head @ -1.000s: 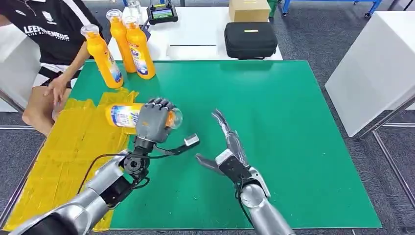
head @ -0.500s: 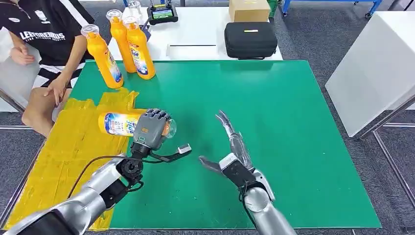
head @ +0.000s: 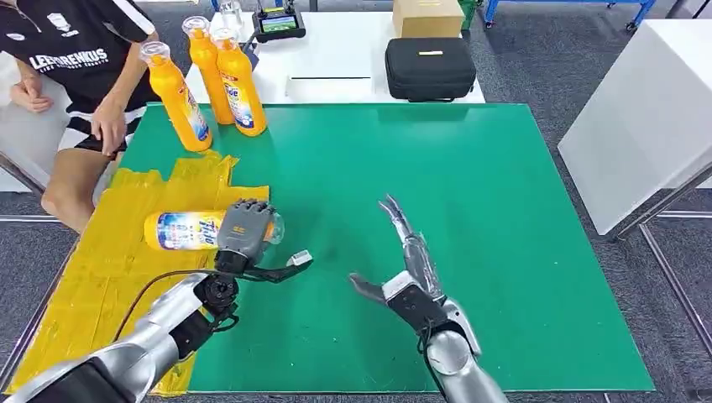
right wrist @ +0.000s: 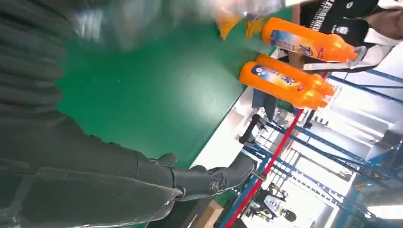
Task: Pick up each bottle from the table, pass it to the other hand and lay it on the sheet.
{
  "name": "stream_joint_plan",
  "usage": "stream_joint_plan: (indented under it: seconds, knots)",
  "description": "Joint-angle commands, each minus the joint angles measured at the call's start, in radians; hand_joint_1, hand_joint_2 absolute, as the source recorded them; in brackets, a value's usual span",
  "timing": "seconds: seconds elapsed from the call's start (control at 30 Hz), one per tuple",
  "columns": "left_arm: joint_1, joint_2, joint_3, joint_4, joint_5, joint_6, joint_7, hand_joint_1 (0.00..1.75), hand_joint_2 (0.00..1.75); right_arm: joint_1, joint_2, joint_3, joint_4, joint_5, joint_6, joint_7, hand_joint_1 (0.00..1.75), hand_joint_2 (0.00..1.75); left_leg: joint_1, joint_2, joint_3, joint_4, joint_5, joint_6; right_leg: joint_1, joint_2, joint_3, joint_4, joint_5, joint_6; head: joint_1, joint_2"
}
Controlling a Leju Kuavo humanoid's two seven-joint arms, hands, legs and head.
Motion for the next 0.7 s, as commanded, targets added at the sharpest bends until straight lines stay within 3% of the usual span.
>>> stream_joint_plan:
  seconds: [0.03,0.33,0.37,0.7]
  knots:
    - [-0.036,-0.020,0.107,0.127,-0.002,-0.075,-0.020,1.75,1.75,-0.014,-0.008,-0.029,0.021,0.009,0.006,0.016,0.00,1.75,0.002,0.000,0.003,0.001,-0.002,-0.004,0.002,-0.002,0.004,0.000,-0.002,0.000,0.000,0.000]
    - [-0.009,-0.020,0.183,0.163,-0.002,-0.062,-0.016,1.75,1.75,-0.011,-0.002,-0.020,0.038,0.007,0.013,0.017,0.00,1.75,0.003,0.001,0.006,0.001,-0.003,-0.005,0.003,-0.001,0.007,-0.001,-0.002,0.000,0.000,0.000]
    - [-0.004,-0.018,0.178,0.160,-0.002,-0.033,-0.009,0.00,1.75,-0.009,-0.003,-0.019,0.035,0.007,0.013,0.018,0.00,1.75,0.002,0.002,0.004,0.000,-0.002,-0.003,0.002,0.000,0.004,-0.001,-0.001,0.000,0.000,0.000]
    - [0.023,-0.031,0.266,0.149,-0.002,0.022,-0.009,0.00,1.75,-0.004,-0.001,-0.015,0.043,0.000,0.006,0.024,0.00,1.75,0.003,0.001,0.005,0.000,-0.003,-0.005,0.002,-0.001,0.006,-0.001,-0.002,0.000,0.000,0.000]
